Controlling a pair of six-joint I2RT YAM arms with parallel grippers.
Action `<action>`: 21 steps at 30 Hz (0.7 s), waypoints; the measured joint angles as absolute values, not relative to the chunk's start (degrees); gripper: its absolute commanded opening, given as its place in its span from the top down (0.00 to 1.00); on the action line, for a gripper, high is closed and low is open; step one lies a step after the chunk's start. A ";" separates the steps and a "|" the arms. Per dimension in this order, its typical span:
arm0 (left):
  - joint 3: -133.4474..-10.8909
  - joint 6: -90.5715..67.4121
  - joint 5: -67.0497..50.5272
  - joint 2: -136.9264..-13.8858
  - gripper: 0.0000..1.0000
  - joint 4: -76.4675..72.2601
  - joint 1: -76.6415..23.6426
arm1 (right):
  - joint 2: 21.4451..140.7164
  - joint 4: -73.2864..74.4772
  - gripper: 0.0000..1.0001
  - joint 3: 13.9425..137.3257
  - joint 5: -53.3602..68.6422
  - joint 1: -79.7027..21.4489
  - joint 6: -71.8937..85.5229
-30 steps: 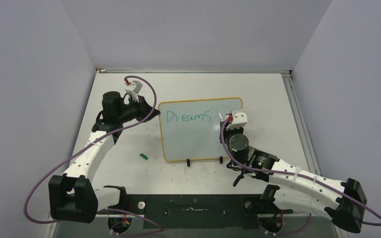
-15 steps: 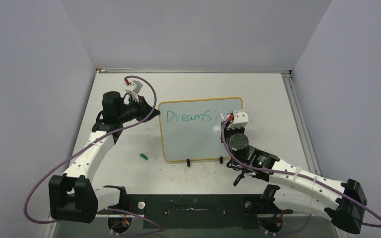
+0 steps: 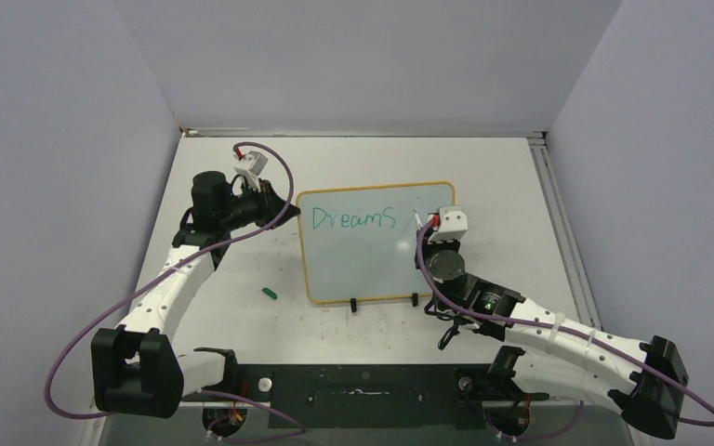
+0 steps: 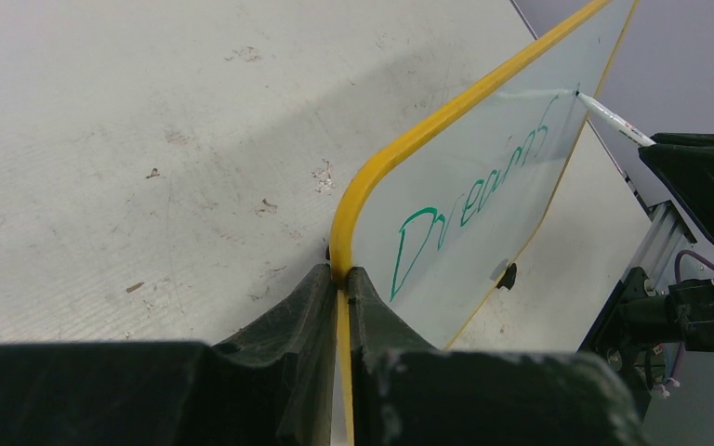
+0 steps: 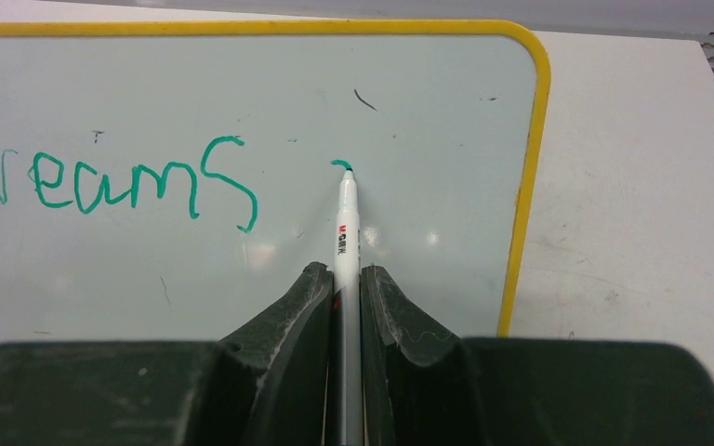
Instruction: Write a sentence on the whiteboard
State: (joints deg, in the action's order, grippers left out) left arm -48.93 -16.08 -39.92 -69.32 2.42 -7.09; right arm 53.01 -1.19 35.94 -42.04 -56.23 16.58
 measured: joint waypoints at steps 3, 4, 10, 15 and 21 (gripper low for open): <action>-48.93 -16.08 -39.90 -69.32 0.94 2.44 -7.09 | 52.93 -0.19 0.95 35.57 -42.00 -56.23 17.65; -48.93 -16.08 -39.92 -69.32 0.94 2.44 -7.09 | 52.88 0.25 0.95 35.38 -41.98 -56.23 18.00; -48.93 -16.10 -39.92 -69.32 0.94 2.48 -7.09 | 52.69 2.74 0.95 34.59 -41.98 -57.23 20.25; -48.93 -16.08 -39.90 -69.32 0.94 2.59 -7.09 | 52.64 4.64 0.95 34.59 -42.96 -59.40 21.61; -48.93 -16.10 -39.92 -69.32 0.92 2.70 -7.11 | 52.27 5.39 0.95 34.59 -44.49 -60.27 21.78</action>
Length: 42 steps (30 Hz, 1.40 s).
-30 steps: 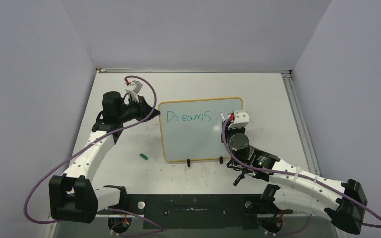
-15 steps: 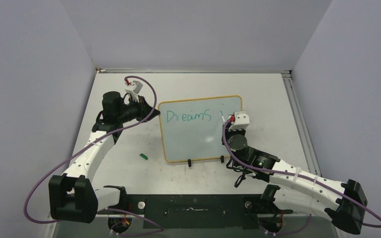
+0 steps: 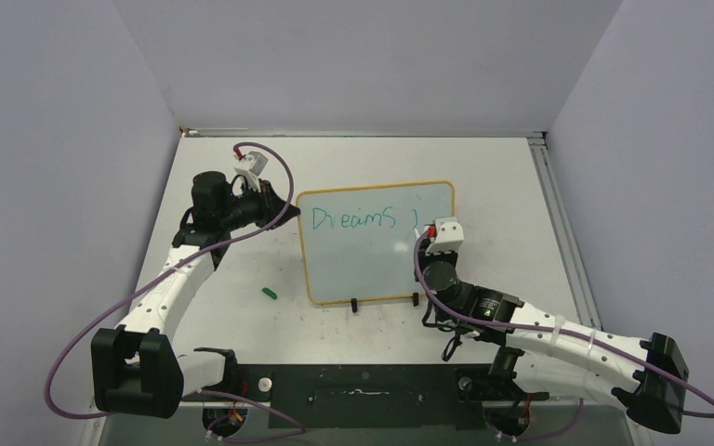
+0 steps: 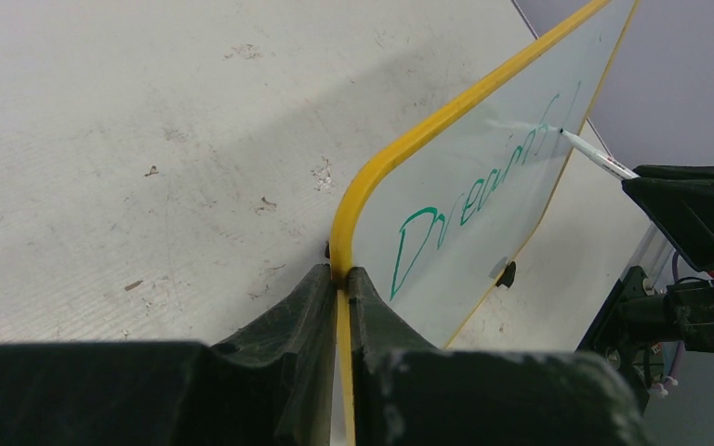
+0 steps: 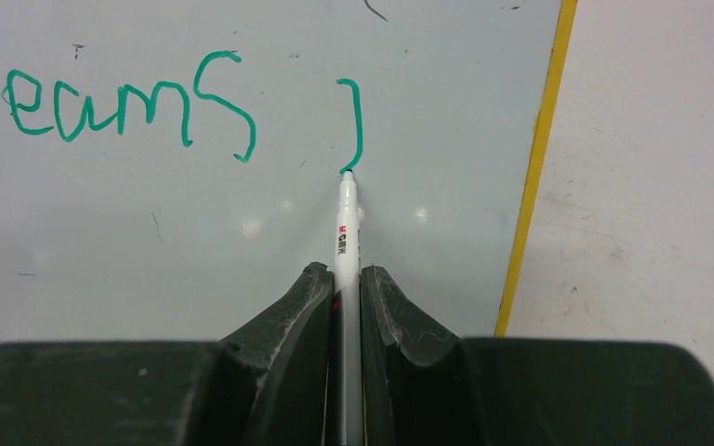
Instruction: Write a sentence on the whiteboard
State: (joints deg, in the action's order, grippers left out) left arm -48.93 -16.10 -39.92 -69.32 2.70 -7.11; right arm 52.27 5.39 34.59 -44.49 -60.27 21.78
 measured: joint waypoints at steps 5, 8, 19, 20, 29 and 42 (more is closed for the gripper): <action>-48.90 -16.16 -40.27 -69.19 0.70 2.83 -7.11 | 51.16 6.24 0.95 34.81 -45.74 -60.38 20.38; -48.93 -16.34 -41.04 -69.01 0.64 2.96 -7.33 | 50.78 5.82 0.95 35.51 -45.91 -60.16 18.46; -48.93 -16.97 -41.89 -69.08 0.68 2.98 -7.42 | 52.64 -3.07 0.95 37.32 -42.98 -56.47 11.18; -48.93 -17.04 -41.89 -69.12 0.69 3.01 -7.42 | 52.88 -3.88 0.95 37.32 -42.39 -56.23 10.76; -48.93 -17.10 -41.80 -69.38 0.79 3.31 -7.46 | 54.22 -6.55 0.95 37.36 -40.40 -54.70 9.43; -48.93 -16.75 -41.52 -69.45 0.90 3.92 -7.46 | 51.13 -4.64 0.95 37.36 -38.96 -54.00 10.07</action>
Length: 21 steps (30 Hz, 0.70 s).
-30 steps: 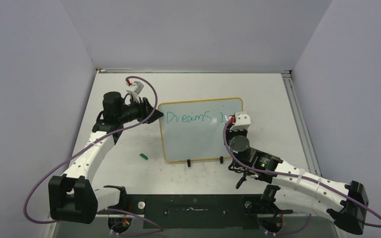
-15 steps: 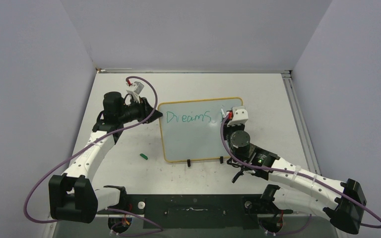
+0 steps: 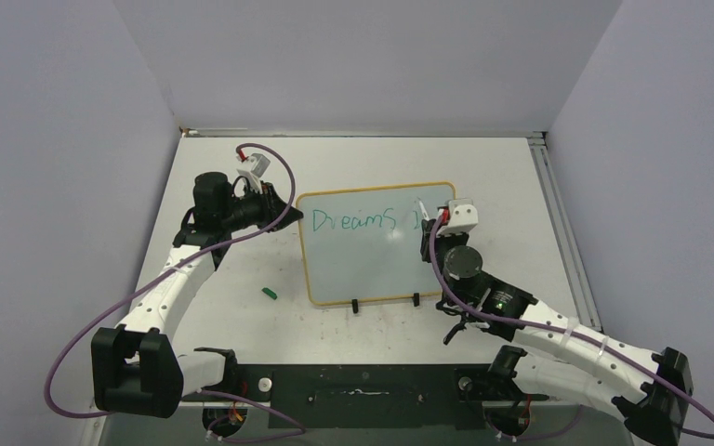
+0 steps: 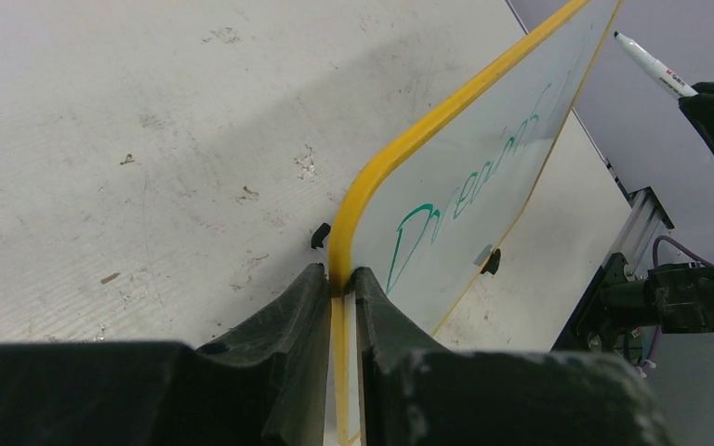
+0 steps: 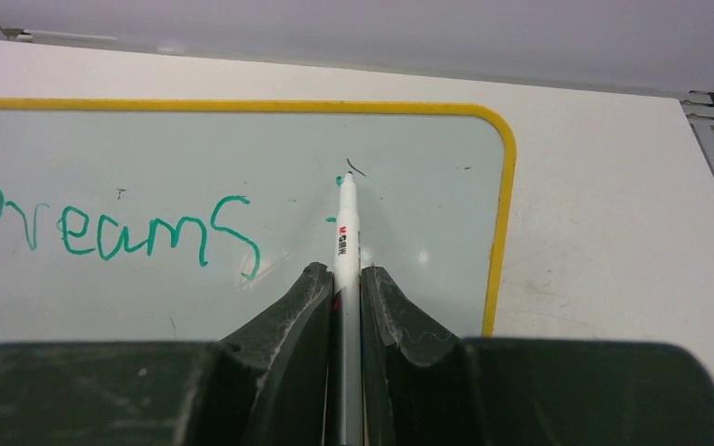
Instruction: Write a sentence on the whiteboard
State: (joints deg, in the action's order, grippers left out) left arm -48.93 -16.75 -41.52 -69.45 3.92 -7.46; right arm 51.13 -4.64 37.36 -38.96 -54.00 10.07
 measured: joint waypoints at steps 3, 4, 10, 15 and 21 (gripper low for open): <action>-48.93 -16.32 -41.43 -69.45 0.93 3.97 -7.46 | 48.62 -3.01 0.95 37.34 -39.13 -54.94 11.25; -48.93 -16.23 -41.43 -69.45 0.94 3.99 -7.46 | 48.10 -2.48 0.95 37.34 -39.20 -55.33 11.62; -49.01 -15.66 -41.41 -69.47 1.00 4.16 -7.49 | 48.01 -0.56 0.95 36.82 -39.20 -55.96 13.43; -49.28 -15.05 -41.36 -69.47 1.00 4.62 -7.57 | 48.88 0.21 0.95 36.01 -39.57 -55.96 14.00; -49.47 -14.48 -41.17 -69.47 1.00 5.02 -7.70 | 49.76 0.34 0.95 35.66 -39.83 -55.79 14.00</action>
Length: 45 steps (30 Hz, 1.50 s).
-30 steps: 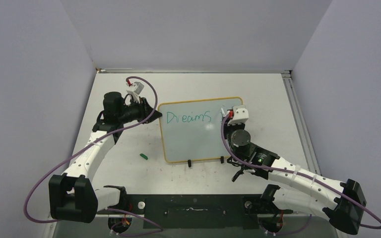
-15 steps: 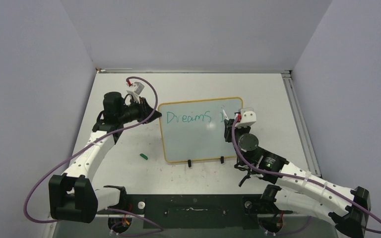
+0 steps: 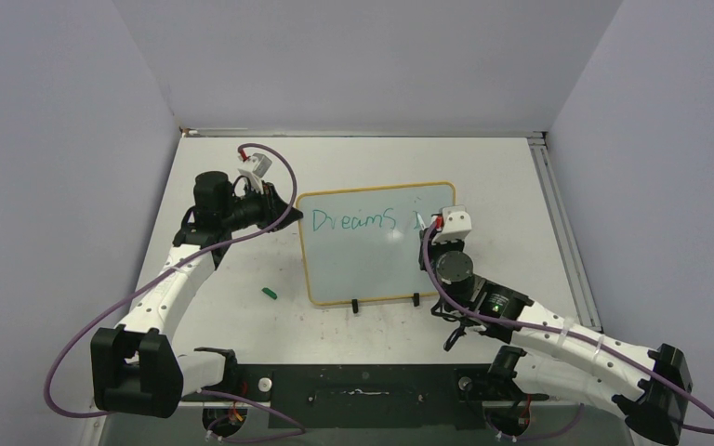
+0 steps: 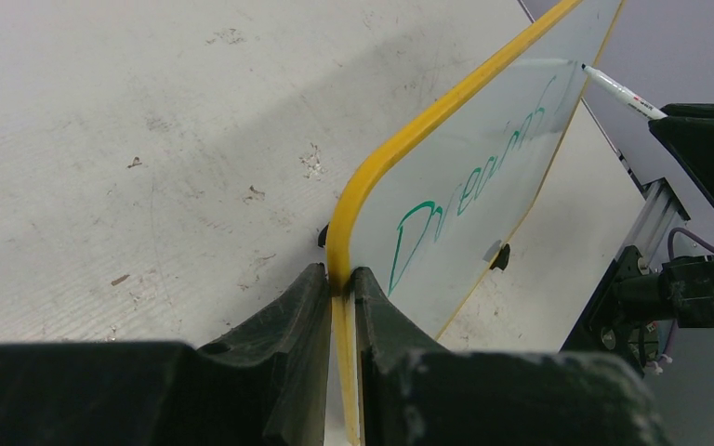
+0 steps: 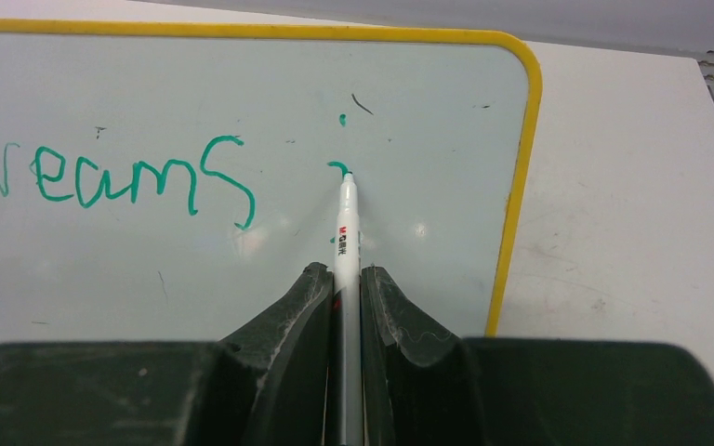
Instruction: Write a sentence on the whiteboard
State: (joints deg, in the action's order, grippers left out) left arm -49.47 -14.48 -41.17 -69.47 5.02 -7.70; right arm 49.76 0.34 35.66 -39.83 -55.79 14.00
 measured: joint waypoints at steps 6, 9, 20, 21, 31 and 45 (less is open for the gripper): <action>-49.54 -14.31 -40.95 -69.47 1.00 5.19 -7.77 | 50.65 0.27 0.95 35.55 -39.92 -55.09 13.98; -49.54 -14.31 -40.93 -69.47 1.00 5.19 -7.79 | 50.65 0.08 0.95 35.46 -40.16 -55.09 13.98; -49.56 -14.31 -40.77 -69.47 1.00 5.39 -7.86 | 50.28 2.61 0.95 34.92 -40.23 -55.07 17.06; -49.56 -14.31 -40.77 -69.47 1.00 5.39 -7.86 | 50.13 3.14 0.95 34.72 -40.21 -55.09 17.67; -49.54 -14.28 -40.71 -69.47 1.00 5.41 -7.90 | 49.65 6.63 0.95 33.30 -40.71 -56.42 21.71; -49.56 -12.91 -40.25 -69.47 1.00 5.43 -8.21 | 50.68 1.26 0.95 33.30 -42.15 -56.45 16.51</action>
